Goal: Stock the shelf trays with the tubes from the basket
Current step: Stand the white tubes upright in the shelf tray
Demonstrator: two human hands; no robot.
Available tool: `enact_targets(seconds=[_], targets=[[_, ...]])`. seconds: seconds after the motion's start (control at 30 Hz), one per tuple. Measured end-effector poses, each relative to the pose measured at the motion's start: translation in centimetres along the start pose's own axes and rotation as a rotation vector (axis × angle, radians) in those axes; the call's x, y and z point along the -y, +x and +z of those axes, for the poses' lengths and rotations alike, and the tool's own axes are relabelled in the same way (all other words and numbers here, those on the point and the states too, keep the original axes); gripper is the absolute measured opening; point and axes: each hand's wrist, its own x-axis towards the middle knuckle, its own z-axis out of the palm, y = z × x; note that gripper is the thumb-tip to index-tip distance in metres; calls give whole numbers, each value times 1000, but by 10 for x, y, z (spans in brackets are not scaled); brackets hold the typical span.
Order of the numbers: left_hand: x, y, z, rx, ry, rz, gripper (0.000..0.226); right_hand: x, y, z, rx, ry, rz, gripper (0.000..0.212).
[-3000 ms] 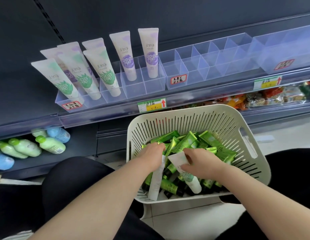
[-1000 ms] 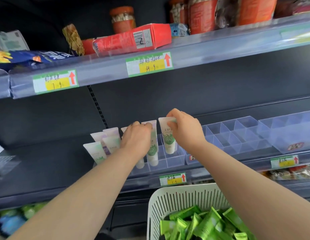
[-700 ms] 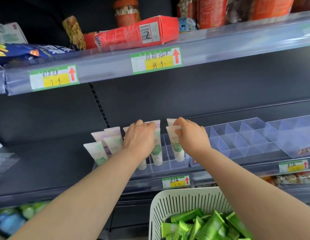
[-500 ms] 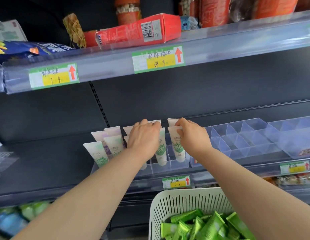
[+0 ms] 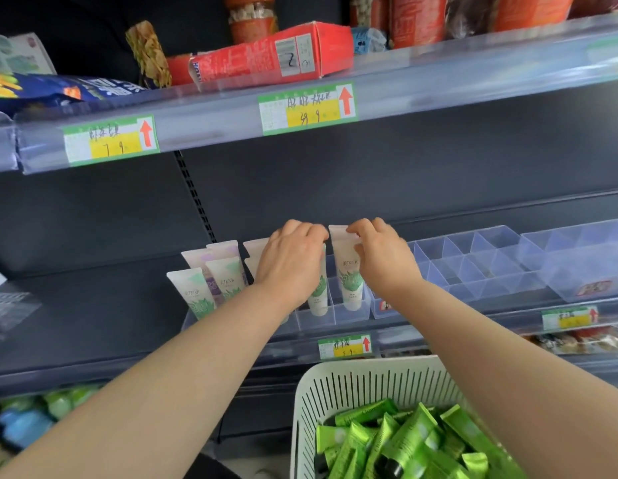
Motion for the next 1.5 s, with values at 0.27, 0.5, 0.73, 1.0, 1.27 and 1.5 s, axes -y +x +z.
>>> enact_targets(seconds=[0.27, 0.5, 0.73, 1.0, 1.27, 1.5], targets=[[-47, -69, 24, 13, -184, 246, 28, -50, -111, 4, -94, -68, -41, 35], [-92, -129, 86, 275, -299, 88, 38, -106, -135, 33, 239, -221, -180, 38], [-94, -91, 84, 192, -278, -52, 33, -105, -100, 22, 122, -295, -223, 35], [-58, -124, 53, 168, -80, -258, 48, -54, -95, 21, 114, -347, -333, 42], [-27, -132, 41, 324, 98, -518, 75, -32, -93, 32, 167, -430, -313, 55], [-7, -127, 54, 357, 78, -590, 74, -32, -86, 41, 231, -487, -301, 57]])
